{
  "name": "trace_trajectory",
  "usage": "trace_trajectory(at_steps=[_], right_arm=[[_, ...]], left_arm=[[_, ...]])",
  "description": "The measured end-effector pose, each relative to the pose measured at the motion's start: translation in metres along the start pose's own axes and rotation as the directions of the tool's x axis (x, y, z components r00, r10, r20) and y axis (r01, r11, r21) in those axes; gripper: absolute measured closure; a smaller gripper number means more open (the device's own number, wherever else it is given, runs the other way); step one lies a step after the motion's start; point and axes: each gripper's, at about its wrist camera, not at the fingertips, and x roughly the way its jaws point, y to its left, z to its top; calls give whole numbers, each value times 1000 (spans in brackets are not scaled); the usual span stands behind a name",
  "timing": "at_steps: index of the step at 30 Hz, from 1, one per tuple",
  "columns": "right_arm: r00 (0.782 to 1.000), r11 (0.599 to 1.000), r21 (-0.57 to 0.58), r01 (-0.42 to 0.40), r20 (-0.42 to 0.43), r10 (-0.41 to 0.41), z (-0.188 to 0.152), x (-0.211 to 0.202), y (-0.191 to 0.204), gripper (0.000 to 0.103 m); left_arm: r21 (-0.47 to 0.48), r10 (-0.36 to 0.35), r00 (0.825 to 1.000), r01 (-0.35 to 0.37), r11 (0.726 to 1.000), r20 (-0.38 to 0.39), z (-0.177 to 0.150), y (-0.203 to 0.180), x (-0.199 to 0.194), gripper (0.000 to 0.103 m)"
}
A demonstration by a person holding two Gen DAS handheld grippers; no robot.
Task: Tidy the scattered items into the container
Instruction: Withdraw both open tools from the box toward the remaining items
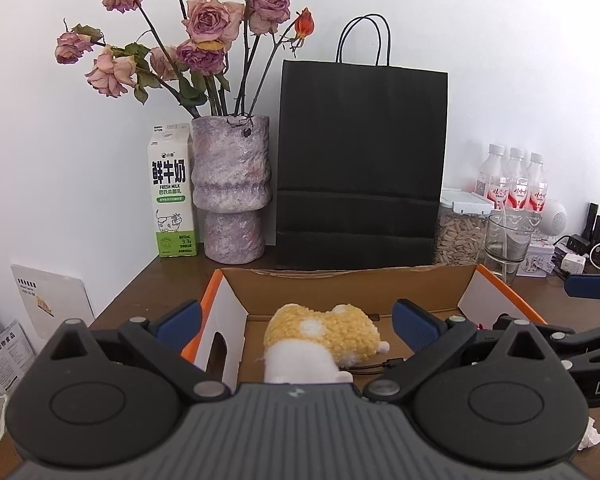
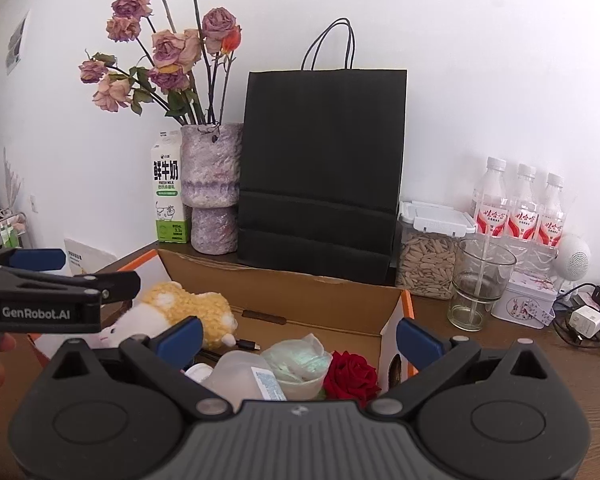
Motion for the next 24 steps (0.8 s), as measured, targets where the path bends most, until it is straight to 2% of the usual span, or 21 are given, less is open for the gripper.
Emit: trace_trajectory(at_steps=[7,24], right_arm=[[1000,1000,-6,9,-10,-9,-10,-26,3,0],[998,999,22,40,45,-41,-30,-110,1,0]], left_arm=[[-32,-11,1000,11,999,2,-5,1,-27,0],[-47,-18,999,19,999,28,-18,6,-99,0]])
